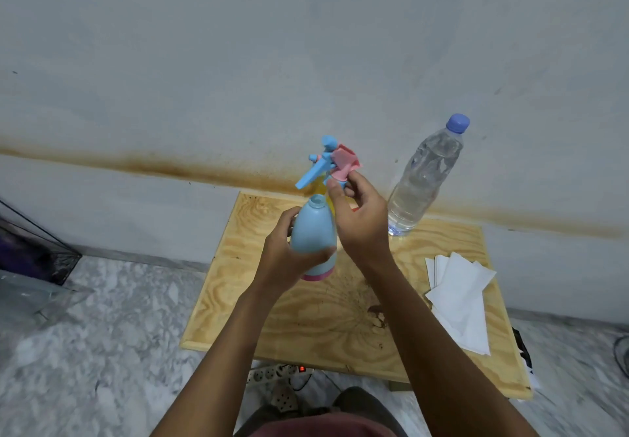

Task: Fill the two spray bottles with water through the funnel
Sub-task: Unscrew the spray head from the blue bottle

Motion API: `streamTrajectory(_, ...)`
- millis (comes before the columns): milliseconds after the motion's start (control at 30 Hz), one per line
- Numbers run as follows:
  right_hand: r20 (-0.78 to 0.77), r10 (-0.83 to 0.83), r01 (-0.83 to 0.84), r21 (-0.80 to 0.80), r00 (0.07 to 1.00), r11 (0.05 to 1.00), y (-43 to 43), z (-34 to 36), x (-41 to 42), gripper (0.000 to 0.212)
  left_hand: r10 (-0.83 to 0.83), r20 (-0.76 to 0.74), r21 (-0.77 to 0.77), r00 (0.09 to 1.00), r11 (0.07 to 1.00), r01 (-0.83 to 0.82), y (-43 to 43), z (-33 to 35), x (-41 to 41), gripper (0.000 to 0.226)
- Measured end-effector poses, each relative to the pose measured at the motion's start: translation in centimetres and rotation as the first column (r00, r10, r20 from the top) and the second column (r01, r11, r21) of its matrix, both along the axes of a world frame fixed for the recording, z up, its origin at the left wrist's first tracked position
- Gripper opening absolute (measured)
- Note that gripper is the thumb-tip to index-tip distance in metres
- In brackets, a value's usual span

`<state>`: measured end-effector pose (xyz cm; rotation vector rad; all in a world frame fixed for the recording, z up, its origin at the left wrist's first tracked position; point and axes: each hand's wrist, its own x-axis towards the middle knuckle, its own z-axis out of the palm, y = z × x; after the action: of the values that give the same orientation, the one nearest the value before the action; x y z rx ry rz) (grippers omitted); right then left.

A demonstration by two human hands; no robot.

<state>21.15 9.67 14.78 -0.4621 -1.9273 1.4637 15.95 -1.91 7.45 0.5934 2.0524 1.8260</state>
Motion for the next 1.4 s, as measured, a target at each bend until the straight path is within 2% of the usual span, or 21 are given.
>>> streamTrajectory(100,-0.101,0.019,-0.024,-0.055,0.995,0.998,1.3,1.5,0.9,0.010,-0.009,-0.067,-0.082,0.998,0.997,0.003,0.3,-1.3,0.3,0.083)
streamTrajectory(167,-0.169,-0.025,0.002,-0.137,0.985,0.991,2.6,2.6,1.6,0.011,-0.014,-0.117,-0.137,0.993,0.991,-0.002,0.6,-2.5,0.6,0.084)
streamTrajectory(233,-0.175,-0.093,0.058,-0.196,0.980,0.979,4.1,3.0,2.4,0.016,-0.015,-0.152,-0.186,0.988,0.982,-0.014,1.0,-3.7,0.9,0.081)
streamTrajectory(333,-0.083,-0.130,0.108,-0.225,0.988,0.968,6.4,1.7,3.5,0.020,-0.006,-0.160,-0.249,0.987,0.968,-0.034,1.6,-5.9,1.3,0.079)
streamTrajectory(467,0.166,-0.115,0.144,-0.180,0.979,0.973,8.2,-3.1,4.7,0.011,0.015,-0.133,-0.291,0.991,0.955,-0.053,1.9,-8.5,1.9,0.080)
streamTrajectory(600,0.424,-0.179,0.196,0.004,0.888,0.981,8.8,-8.5,5.3,0.033,0.039,-0.110,-0.325,0.993,0.943,-0.073,2.1,-10.1,2.9,0.080)
streamTrajectory(700,0.539,-0.141,0.166,0.002,0.831,0.986,9.0,-11.1,5.4,0.046,0.063,-0.040,-0.328,0.997,0.942,-0.073,2.5,-10.7,3.6,0.077)
streamTrajectory(833,0.604,-0.076,0.113,-0.023,0.793,0.993,9.6,-13.4,5.1,0.034,0.109,0.088,-0.295,0.990,0.952,-0.078,3.0,-11.1,4.1,0.076)
streamTrajectory(1000,0.693,-0.017,0.071,-0.049,0.721,0.996,10.6,-15.8,5.0,0.014,0.093,-0.018,-0.313,0.995,0.945,-0.094,2.5,-11.1,4.7,0.086)
streamTrajectory(1067,0.717,-0.011,0.053,-0.037,0.697,0.998,10.9,-16.6,4.8,0.013,0.109,-0.044,-0.350,0.993,0.929,-0.118,2.4,-10.6,4.7,0.086)
streamTrajectory(1200,0.743,0.018,0.014,-0.036,0.669,0.999,11.2,-17.9,4.5,0.019,0.087,-0.083,-0.392,0.993,0.913,-0.113,2.4,-10.3,4.4,0.066)
streamTrajectory(1400,0.747,0.006,0.025,-0.030,0.665,0.999,11.3,-19.4,4.2,0.019,0.082,-0.070,-0.410,0.994,0.906,-0.104,2.6,-9.8,4.2,0.061)
